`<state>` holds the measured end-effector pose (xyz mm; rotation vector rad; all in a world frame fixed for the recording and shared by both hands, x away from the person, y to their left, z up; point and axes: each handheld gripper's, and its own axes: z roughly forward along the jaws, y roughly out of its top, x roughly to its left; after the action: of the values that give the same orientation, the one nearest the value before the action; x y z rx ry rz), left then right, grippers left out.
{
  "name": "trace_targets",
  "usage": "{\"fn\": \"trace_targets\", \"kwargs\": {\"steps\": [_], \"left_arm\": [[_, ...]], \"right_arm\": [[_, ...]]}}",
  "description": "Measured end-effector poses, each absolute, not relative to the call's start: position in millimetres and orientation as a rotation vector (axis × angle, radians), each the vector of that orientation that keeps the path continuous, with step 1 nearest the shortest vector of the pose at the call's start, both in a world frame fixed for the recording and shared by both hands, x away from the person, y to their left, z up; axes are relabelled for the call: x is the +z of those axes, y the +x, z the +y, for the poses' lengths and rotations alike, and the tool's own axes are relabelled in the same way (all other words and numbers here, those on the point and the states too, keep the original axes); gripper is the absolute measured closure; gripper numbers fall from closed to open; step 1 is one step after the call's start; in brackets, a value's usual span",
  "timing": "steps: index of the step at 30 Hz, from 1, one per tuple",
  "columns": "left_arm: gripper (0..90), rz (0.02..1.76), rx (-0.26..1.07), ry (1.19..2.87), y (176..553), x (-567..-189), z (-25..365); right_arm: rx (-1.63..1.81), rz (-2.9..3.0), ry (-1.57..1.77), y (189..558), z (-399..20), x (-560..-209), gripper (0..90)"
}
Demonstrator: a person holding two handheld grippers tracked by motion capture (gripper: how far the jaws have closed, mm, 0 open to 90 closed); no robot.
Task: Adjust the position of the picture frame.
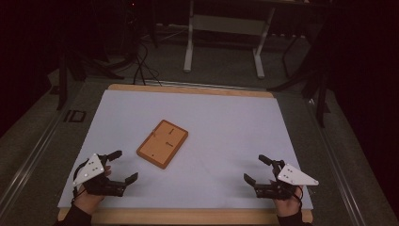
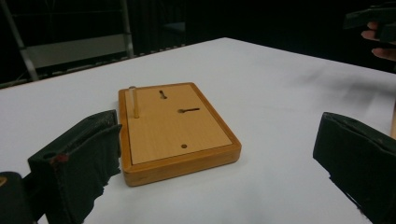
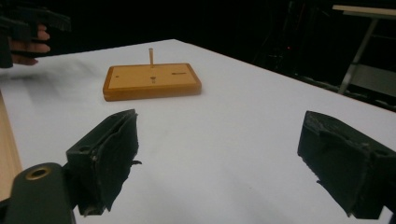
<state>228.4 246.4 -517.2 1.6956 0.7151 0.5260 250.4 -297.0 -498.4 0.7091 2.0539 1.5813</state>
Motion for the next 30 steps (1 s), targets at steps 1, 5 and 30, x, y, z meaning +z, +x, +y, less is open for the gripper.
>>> {"fn": "trace_targets", "kwargs": {"steps": [1,5,30], "left_arm": [[1.3,0.712,0.522,1.696,228.3,-517.0,246.2],[1.3,0.693,0.501,1.694,227.2,-515.7,243.3],[1.3,0.686,0.393,1.650,240.3,-466.1,229.0]], "right_arm": [[1.587,2.051,0.712,250.2,-297.4,-498.3,12.0],[1.582,2.047,0.709,250.0,-297.9,-498.0,12.0],[1.584,1.999,0.666,246.9,-291.4,-492.7,11.7]]}}
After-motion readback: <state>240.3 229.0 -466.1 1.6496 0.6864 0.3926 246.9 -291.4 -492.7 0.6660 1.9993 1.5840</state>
